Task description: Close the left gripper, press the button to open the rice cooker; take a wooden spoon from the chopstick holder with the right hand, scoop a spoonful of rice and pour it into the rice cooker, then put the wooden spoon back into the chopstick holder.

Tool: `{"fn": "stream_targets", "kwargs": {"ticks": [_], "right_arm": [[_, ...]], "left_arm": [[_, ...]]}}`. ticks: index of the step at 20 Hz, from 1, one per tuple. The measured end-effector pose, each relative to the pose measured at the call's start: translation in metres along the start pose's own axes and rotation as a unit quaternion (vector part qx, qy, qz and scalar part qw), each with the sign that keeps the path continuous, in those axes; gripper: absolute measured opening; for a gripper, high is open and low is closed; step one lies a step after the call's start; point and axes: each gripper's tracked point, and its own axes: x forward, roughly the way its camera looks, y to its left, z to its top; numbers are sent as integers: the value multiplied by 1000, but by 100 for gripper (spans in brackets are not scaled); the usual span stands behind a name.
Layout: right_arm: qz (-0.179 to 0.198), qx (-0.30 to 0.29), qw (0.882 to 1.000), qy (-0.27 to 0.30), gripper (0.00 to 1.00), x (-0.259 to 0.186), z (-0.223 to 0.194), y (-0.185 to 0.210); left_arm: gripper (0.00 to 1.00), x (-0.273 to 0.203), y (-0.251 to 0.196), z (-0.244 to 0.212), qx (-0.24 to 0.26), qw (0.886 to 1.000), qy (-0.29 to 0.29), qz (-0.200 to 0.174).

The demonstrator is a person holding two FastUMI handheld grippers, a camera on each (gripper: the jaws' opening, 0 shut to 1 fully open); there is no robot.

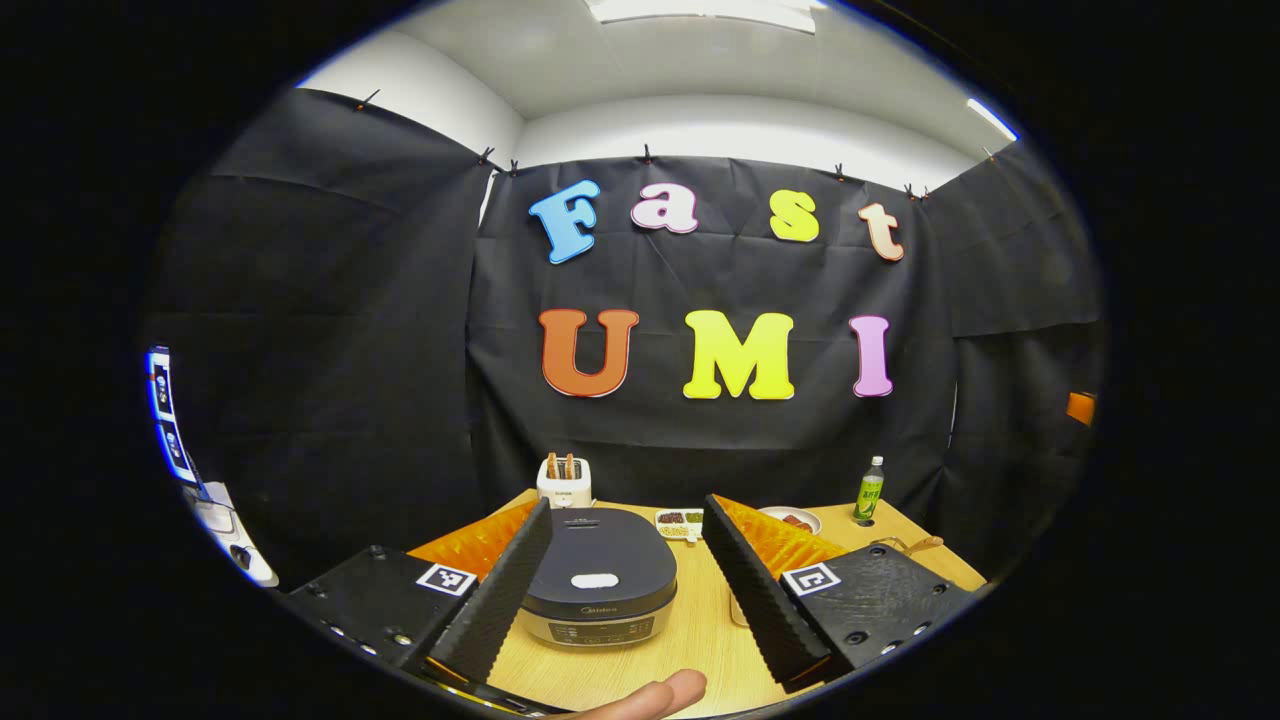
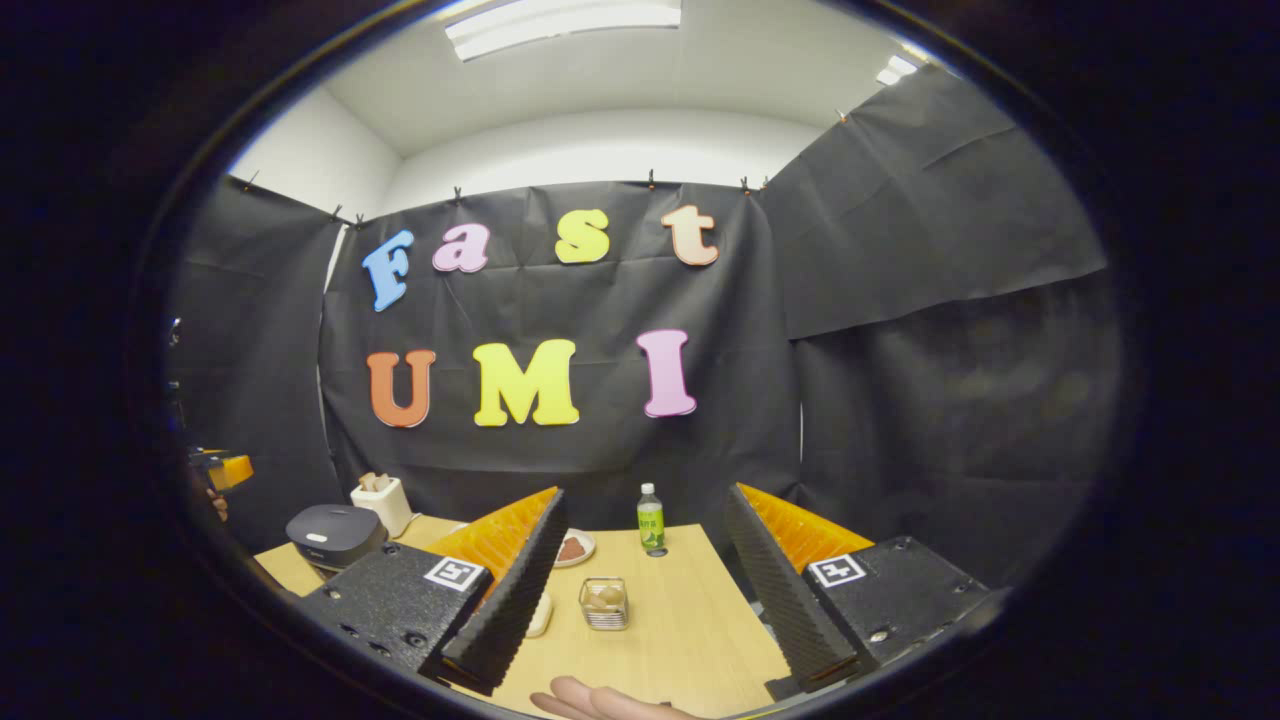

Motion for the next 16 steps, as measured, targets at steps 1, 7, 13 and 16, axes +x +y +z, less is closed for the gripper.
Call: {"fn": "stream_targets", "kwargs": {"ticks": [1,7,13,16], "right_arm": [[-2,-2,1000,-1,100,1,0,-3],[2,-1,1000,6,100,3,-9,-5],[-1,-3,1000,18,99,9,-20,-11],[-3,-6,1000,21,100,9,-27,-14]], "left_arm": [[96,3,0,0,1,1000,-3,-1],[52,29,-5,-15,29,999,28,-24],[7,56,1,-41,32,996,83,-26],[0,81,10,-69,28,991,134,-13]]}}
